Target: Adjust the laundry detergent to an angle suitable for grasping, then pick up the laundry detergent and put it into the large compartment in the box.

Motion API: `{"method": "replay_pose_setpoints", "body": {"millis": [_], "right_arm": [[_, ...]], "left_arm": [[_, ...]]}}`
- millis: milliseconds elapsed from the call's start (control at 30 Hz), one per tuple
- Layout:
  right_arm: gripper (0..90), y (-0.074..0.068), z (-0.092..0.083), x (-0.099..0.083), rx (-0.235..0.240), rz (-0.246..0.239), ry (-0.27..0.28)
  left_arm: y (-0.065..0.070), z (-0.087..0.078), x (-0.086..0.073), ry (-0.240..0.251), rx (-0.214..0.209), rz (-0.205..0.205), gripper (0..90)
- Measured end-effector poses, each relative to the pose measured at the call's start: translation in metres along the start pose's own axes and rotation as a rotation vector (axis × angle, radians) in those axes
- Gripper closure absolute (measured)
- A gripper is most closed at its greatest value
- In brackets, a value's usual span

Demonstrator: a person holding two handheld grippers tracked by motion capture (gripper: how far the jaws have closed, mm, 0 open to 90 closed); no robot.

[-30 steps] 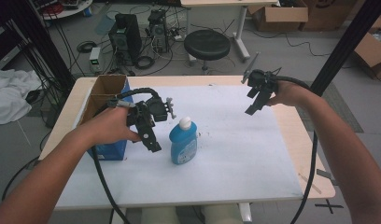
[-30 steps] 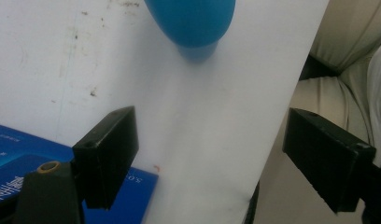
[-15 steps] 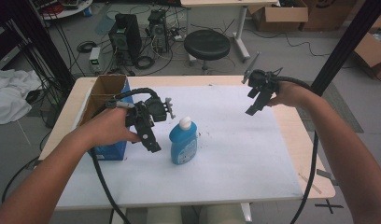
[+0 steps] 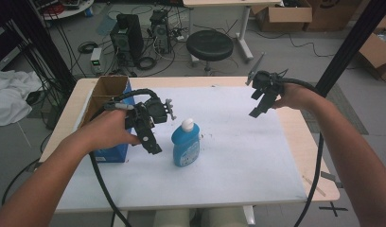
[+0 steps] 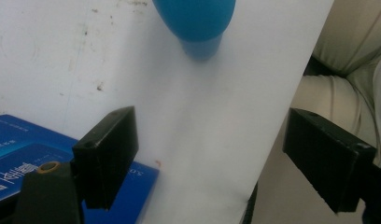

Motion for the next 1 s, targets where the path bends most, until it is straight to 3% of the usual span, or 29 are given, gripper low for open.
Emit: {"method": "replay_pose_setpoints", "body": {"millis": [400, 700, 1000], "right_arm": [[17.7, -0.002, 0.0, 0.001, -0.008, -0.003, -0.004], [17.5, -0.003, 0.0, 0.0, -0.006, -0.005, 0.0], [17.3, -0.004, -0.001, -0.003, -0.009, -0.001, 0.006]], "left_arm": [[0.001, -0.004, 0.001, 0.011, 0.019, -0.023, 18.6], [0.002, -0.008, 0.007, 0.043, 0.026, -0.096, 18.6], [0.005, -0.012, 0.016, 0.065, 0.018, -0.138, 18.5]]}}
Point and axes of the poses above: each handheld gripper's, and its own axes: z roughly forward along the jaws, x roughly out of its top, y roughly to its right, the point moved 3 cm from there along z, roughly forward along the jaws, and after that the axes turned 12 degrees about -z, right-handed, at the moved point
